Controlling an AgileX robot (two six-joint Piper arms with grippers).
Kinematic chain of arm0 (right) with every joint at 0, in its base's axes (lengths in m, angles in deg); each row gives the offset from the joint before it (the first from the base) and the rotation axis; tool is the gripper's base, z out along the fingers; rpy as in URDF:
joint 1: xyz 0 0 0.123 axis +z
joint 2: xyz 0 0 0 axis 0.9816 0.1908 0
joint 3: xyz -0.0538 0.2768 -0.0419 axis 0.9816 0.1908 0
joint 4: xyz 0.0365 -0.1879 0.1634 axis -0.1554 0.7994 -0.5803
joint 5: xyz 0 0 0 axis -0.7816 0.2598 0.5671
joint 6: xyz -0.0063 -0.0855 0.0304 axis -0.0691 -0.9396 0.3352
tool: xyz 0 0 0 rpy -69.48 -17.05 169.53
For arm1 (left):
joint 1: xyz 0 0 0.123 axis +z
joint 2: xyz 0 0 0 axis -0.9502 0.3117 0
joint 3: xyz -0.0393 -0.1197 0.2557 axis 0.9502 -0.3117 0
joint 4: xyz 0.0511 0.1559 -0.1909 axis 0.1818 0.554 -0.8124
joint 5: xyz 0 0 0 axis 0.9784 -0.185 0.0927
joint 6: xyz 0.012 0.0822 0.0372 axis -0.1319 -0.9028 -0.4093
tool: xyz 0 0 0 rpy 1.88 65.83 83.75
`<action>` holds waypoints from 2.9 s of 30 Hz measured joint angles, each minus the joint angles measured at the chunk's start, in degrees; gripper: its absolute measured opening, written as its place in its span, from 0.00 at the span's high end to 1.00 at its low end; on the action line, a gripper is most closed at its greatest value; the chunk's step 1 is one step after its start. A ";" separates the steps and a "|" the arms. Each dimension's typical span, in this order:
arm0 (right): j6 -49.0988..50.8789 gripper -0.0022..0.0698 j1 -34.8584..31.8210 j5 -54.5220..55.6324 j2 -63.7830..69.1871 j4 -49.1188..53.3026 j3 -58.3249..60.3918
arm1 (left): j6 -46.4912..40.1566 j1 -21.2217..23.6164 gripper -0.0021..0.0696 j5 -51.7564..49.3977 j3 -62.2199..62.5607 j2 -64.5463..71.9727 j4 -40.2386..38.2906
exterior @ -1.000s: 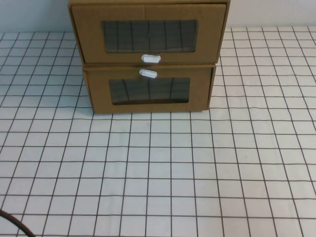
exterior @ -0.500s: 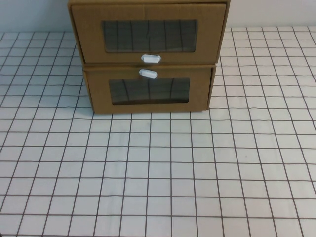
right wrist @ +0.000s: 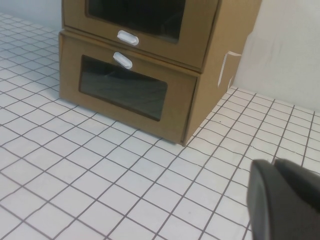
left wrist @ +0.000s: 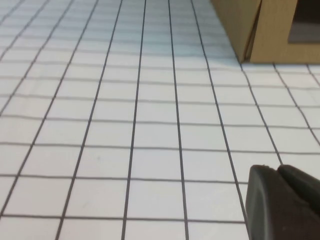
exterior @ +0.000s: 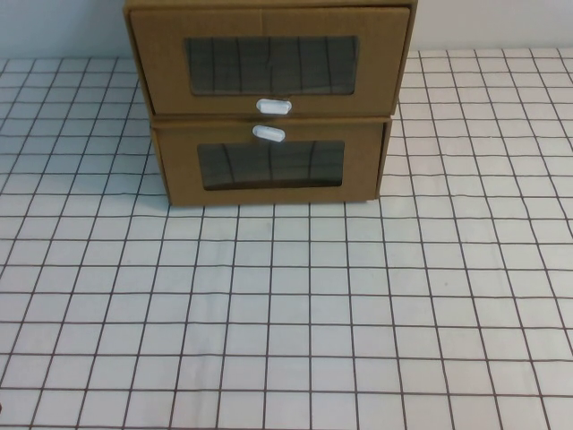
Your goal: Close the shoe box
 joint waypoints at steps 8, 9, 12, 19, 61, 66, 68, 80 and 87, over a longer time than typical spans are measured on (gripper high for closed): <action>0.00 0.99 0.00 0.00 0.00 0.00 0.00 | 0.72 0.00 0.98 -0.51 0.00 -0.10 0.13; 0.00 0.99 0.00 0.00 0.00 0.00 0.11 | 0.72 0.00 0.98 -0.51 0.00 -0.10 0.13; 0.00 0.99 0.00 0.00 0.00 0.00 0.42 | 0.72 0.00 0.98 -0.51 0.00 -0.10 0.13; 0.00 0.99 0.00 -0.39 0.00 0.00 0.53 | 1.32 0.00 0.98 -0.62 0.00 -0.10 0.13; 3.23 0.99 -33.97 7.22 -5.79 -17.51 15.80 | 1.46 0.00 0.98 -0.73 0.00 -0.21 0.13; 2.78 0.99 -35.45 0.68 -5.79 -22.20 16.72 | 1.46 0.00 0.98 -0.73 0.00 -0.21 0.13; 1.09 0.99 -35.73 0.16 -5.79 -22.29 16.72 | 1.46 0.00 0.98 -0.73 0.00 -0.21 0.13; -9.21 0.99 -36.09 -1.24 -5.79 -24.31 16.72 | 1.46 0.00 0.98 -0.73 0.00 -0.21 0.13; -9.93 0.99 -36.09 -1.24 -5.79 -24.79 16.72 | 1.46 0.00 0.98 -0.73 0.00 -0.21 0.13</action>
